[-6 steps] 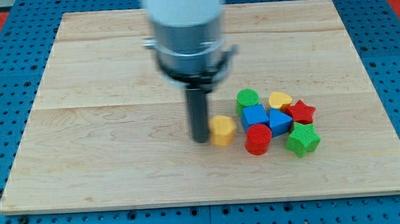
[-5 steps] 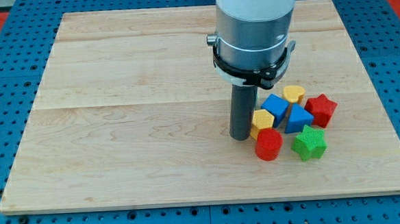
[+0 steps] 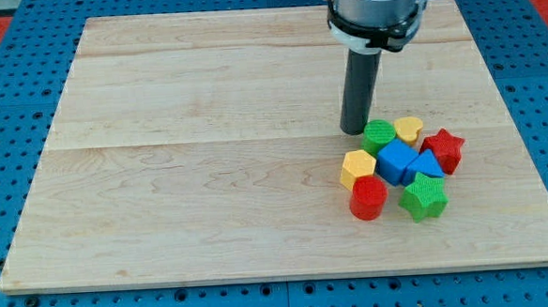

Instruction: Move the red star into the blue triangle

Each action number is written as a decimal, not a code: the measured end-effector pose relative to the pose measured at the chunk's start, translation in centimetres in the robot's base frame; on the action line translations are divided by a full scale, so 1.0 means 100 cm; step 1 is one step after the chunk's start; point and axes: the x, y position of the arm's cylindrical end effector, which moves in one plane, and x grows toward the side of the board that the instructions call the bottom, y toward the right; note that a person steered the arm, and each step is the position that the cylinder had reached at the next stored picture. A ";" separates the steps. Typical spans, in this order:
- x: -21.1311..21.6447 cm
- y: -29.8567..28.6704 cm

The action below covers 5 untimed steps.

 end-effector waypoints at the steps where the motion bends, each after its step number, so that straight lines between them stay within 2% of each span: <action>1: -0.050 0.005; 2: -0.058 0.076; 4: -0.002 0.087; 5: 0.013 0.087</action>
